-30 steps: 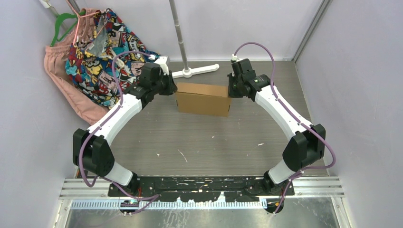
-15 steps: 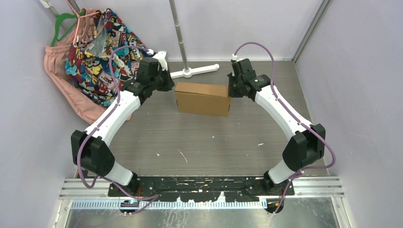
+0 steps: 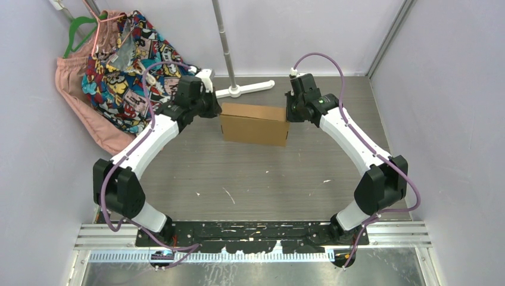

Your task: Fold the paper box

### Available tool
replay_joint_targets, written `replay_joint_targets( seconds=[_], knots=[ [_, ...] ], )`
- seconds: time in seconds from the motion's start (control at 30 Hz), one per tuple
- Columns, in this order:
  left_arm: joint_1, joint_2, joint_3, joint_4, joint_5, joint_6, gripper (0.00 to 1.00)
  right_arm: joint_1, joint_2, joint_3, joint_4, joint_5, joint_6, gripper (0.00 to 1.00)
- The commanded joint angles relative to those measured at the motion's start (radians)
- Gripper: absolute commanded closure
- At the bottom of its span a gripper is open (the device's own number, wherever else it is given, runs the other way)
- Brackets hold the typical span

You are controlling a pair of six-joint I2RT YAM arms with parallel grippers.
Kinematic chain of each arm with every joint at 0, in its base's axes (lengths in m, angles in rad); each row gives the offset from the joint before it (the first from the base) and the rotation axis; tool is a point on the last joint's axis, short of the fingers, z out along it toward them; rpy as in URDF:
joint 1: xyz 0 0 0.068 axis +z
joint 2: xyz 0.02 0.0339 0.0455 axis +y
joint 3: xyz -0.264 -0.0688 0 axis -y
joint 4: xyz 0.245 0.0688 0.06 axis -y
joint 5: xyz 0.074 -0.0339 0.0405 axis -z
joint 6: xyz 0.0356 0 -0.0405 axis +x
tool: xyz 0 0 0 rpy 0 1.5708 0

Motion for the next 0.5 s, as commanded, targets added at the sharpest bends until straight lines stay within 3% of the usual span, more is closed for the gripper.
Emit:
replay_joint_targets(
  seconds=[0.0, 0.2, 0.47],
  knots=[
    [0.005, 0.008, -0.086, 0.058, 0.026, -0.021, 1.00, 0.006, 0.025, -0.046, -0.063, -0.016, 0.001, 0.93],
    [-0.007, 0.030, -0.265, 0.125, 0.023, -0.055, 1.00, 0.005, 0.018, -0.059, -0.048, -0.022, 0.008, 0.93],
    [-0.007, 0.034, -0.245, 0.098, 0.008, -0.053, 1.00, 0.006, 0.018, -0.059, -0.048, -0.027, 0.005, 0.93]
  ],
)
